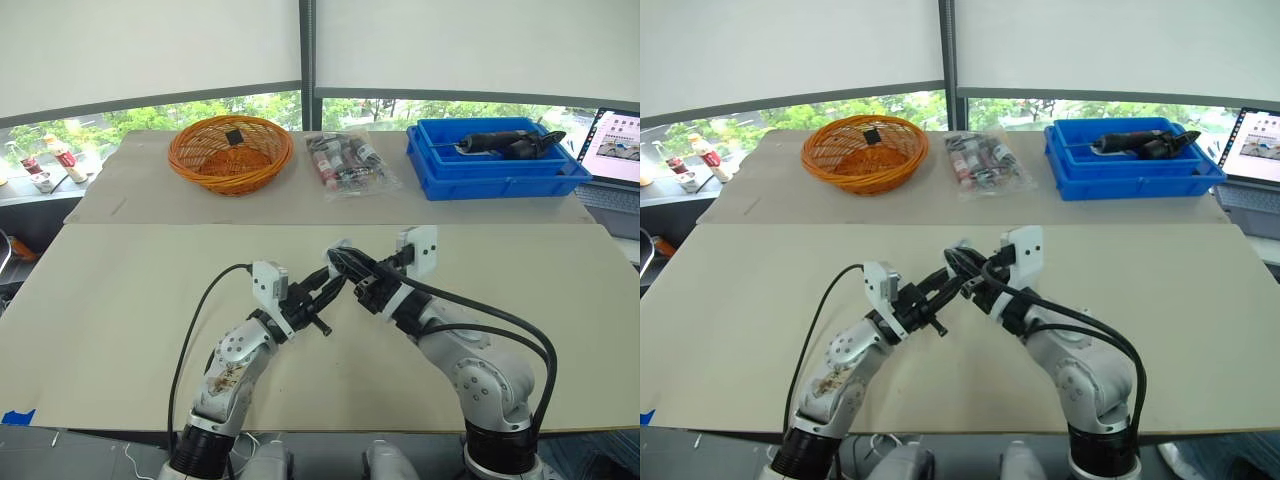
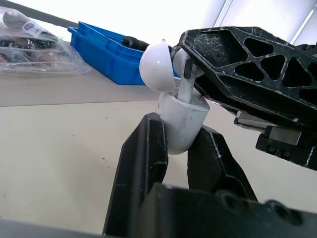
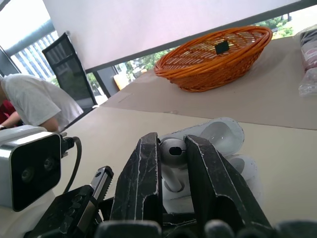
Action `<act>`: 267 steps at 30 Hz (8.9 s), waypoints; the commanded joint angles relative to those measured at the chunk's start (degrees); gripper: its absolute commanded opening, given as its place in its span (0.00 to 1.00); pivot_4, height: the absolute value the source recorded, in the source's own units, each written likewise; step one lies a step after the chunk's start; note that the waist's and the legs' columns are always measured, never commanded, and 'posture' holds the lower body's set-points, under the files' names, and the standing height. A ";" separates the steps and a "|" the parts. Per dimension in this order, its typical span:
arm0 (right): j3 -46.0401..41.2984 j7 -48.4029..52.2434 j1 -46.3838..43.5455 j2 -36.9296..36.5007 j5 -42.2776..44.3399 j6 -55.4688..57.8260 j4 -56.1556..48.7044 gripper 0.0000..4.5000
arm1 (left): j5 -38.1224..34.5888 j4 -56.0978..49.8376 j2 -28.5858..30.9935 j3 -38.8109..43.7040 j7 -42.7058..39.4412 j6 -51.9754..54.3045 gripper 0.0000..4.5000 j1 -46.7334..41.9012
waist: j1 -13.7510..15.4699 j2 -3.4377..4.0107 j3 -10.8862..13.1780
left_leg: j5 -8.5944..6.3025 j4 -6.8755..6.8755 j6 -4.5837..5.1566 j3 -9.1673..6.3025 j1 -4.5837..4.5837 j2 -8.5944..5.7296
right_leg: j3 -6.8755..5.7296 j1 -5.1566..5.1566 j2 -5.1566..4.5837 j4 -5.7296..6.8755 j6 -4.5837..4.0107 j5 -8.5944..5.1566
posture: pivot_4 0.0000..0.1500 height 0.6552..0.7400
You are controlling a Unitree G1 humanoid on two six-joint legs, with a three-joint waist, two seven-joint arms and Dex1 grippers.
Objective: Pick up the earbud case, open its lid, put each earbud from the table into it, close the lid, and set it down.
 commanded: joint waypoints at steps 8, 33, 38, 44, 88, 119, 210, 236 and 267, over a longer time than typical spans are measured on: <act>4.11 1.30 1.91 -2.45 -3.13 -3.89 -0.83 0.08 | 0.22 -3.20 0.21 -0.12 -0.18 -1.15 0.13 -0.99 | 0.02 0.00 0.00 | 0.00 0.00 0.00 0.00 0.00 0.00 | 0.00 0.00 0.00 -0.03 0.00 0.00 | 1.00 1.00; -21.73 19.52 20.03 -32.20 1.03 -11.46 -10.66 0.77 | 2.28 -1.14 3.96 -0.48 -3.82 -3.87 0.13 -0.09 | 0.70 -0.04 0.02 | -0.02 -0.01 0.03 0.15 -0.04 0.00 | -0.03 0.20 0.00 -0.36 0.01 0.00 | 1.00 1.00; -29.21 22.97 33.69 -31.10 -6.76 -23.94 -1.62 0.77 | 2.36 -0.15 4.98 -0.30 -4.87 -4.83 0.13 -0.44 | 0.90 -0.06 0.04 | -0.02 0.00 0.04 0.21 0.04 0.01 | 0.01 0.27 -0.01 -0.35 0.01 -0.01 | 1.00 1.00; -33.59 24.53 42.34 -28.24 -12.34 -35.40 10.12 0.77 | 2.58 0.46 5.17 -0.30 -5.35 -5.45 0.13 -0.66 | 1.15 -0.05 0.03 | -0.02 0.00 0.04 0.26 0.06 0.01 | 0.05 0.29 -0.01 -0.37 0.01 -0.01 | 1.00 1.00; -16.82 3.32 20.44 -19.45 -18.62 -6.19 11.80 0.41 | 3.64 -0.30 5.01 -0.99 -5.29 -5.06 0.13 0.32 | 1.23 0.07 -0.04 | -0.01 0.01 0.02 0.21 0.09 0.01 | 0.04 0.30 -0.01 -0.30 0.01 -0.01 | 1.00 1.00; -2.22 69.92 14.85 -63.57 -23.07 -57.90 30.75 0.08 | 5.98 -8.76 8.16 -3.97 -5.35 -5.23 0.13 9.64 | 0.90 0.09 -0.01 | -0.02 0.06 0.04 0.28 0.07 0.05 | 0.03 0.33 -0.02 -0.40 0.02 -0.01 | 1.00 1.00; -8.36 28.59 -1.43 -26.64 -11.23 -14.20 -5.93 0.07 | 4.18 -5.21 5.30 -3.08 -4.30 -3.95 0.13 3.99 | 1.74 -0.04 0.00 | -0.02 0.19 0.04 0.11 -0.05 0.01 | -0.01 0.23 -0.05 -0.28 0.01 0.00 | 1.00 1.00; 1.90 14.14 4.34 -14.25 -20.42 -25.99 0.45 0.07 | 0.88 -4.25 3.17 -2.01 -4.95 -0.49 0.13 0.55 | 0.56 -0.02 -0.02 | -0.02 0.13 0.03 0.10 0.03 0.01 | -0.01 0.19 0.00 -0.15 0.01 -0.01 | 1.00 1.00; -12.49 12.68 3.96 -19.52 -0.66 -9.41 -9.45 0.69 | 0.37 -2.85 4.42 -1.36 -7.37 -1.28 0.13 -0.07 | 0.46 -0.02 -0.02 | -0.02 0.09 0.03 0.01 0.02 0.01 | 0.01 0.20 -0.01 -0.22 0.01 -0.01 | 1.00 1.00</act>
